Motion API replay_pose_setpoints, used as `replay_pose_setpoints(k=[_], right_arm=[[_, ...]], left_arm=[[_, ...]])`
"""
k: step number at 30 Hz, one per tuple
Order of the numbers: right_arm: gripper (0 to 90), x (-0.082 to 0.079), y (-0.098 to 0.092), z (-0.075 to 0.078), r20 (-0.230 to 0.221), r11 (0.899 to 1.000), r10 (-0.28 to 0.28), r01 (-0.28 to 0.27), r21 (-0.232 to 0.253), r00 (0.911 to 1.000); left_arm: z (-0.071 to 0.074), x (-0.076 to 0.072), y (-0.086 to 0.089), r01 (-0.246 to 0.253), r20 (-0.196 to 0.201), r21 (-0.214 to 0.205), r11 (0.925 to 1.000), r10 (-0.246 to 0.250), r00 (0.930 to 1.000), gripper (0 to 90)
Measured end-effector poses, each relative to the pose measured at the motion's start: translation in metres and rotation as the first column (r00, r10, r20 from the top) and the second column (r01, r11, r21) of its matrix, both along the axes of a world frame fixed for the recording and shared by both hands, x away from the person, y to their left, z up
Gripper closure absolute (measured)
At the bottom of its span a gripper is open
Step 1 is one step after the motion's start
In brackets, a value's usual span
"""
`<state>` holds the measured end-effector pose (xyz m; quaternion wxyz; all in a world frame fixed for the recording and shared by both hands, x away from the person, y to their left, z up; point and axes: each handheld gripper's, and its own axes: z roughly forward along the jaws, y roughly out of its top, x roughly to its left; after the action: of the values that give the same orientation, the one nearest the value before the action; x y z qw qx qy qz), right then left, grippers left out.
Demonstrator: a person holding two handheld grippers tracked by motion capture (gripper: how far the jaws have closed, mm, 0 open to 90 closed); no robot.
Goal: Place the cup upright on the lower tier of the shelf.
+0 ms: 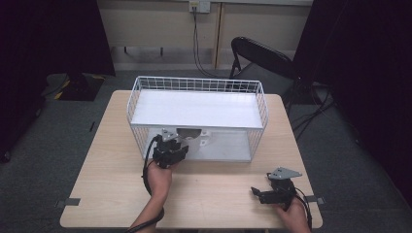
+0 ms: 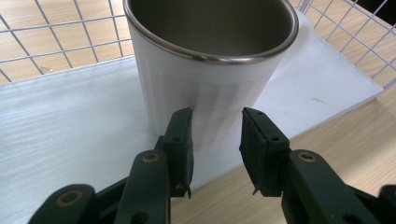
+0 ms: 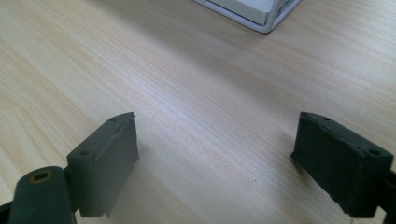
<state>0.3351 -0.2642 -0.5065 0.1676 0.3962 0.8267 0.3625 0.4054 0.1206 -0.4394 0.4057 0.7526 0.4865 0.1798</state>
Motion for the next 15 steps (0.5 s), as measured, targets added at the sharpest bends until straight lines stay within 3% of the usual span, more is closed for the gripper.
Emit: replay_pose_setpoints(k=[7,10,15], right_arm=[[12.9,0.0,0.0,0.0,0.0,1.0,0.0,0.0,0.0,1.0],[12.9,0.0,0.0,0.0,0.001,1.0,0.0,0.0,-0.001,1.0],[12.9,0.0,0.0,0.0,0.001,1.0,0.0,0.0,0.0,1.0]], left_arm=[[0.0003,-0.0003,-0.0002,0.001,0.001,0.0,1.0,-0.001,1.0,57.6],[0.0015,-0.0019,-0.001,-0.003,0.013,-0.02,0.9998,0.003,0.9999,53.7],[0.0021,-0.004,0.002,0.03,0.021,-0.021,0.9993,-0.03,0.9993,34.8]])
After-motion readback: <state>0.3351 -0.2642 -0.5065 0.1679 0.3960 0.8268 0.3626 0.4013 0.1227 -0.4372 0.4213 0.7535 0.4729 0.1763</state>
